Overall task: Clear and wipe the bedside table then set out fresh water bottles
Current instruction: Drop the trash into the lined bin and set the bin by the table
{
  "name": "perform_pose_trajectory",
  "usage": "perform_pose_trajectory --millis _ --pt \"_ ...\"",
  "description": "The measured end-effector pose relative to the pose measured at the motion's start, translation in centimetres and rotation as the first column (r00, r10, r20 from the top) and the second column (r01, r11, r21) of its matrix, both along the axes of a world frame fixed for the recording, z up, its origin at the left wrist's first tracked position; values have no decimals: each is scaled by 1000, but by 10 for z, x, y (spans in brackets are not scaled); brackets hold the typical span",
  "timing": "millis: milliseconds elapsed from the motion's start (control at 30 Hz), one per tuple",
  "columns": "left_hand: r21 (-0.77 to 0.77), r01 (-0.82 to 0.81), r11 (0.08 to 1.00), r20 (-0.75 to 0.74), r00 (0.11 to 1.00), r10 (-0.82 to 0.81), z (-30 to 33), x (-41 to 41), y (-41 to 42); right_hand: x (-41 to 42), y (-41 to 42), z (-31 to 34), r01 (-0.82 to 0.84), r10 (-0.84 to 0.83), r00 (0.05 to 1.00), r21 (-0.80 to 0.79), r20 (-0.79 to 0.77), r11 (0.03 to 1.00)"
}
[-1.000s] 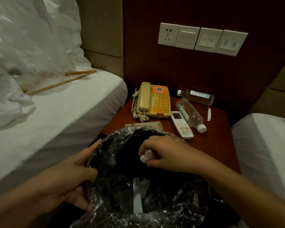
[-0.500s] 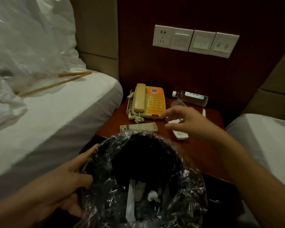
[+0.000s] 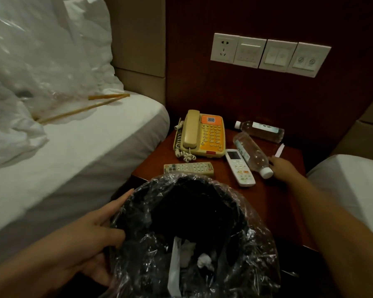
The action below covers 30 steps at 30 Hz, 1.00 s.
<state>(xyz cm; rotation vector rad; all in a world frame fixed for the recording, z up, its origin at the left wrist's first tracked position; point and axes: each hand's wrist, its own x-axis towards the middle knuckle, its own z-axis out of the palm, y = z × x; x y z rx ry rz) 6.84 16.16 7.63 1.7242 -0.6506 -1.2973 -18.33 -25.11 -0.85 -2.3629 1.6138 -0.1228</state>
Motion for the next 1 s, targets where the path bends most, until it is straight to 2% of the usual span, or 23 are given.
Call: perform_pose_trajectory --millis 33,200,333,400,500,667,733,867,1000 --pt "27 8 1000 -32 999 -8 3 -1 0 -2 1 -2 3 -4 1000 -24 -29 1000" --pt "59 44 997 9 999 -44 4 -5 0 -23 38 -5 -64 61 997 -73 -43 995" --pt "68 18 997 16 1000 -19 0 -3 0 -44 76 -8 -197 186 976 -95 -117 976" --pt "55 12 998 -6 1000 -12 -2 -3 0 -52 80 -6 -238 228 970 -123 -88 963" --pt "25 -1 1000 -17 1000 2 -4 -6 1 -47 63 -2 -138 140 990 -143 4 980" --pt "-70 -21 997 104 994 28 -12 -6 0 -17 26 -4 96 -89 991 -67 99 993" --pt "-75 -19 997 108 994 27 -14 -5 1 -7 13 -2 101 -97 992 -39 82 994" --pt "-82 -9 997 140 990 20 -16 -2 2 5 2 8 5 -9 998 -63 -59 998" --pt "-67 27 997 167 986 -16 -17 0 1 5 4 17 53 -56 997 -60 -51 997"
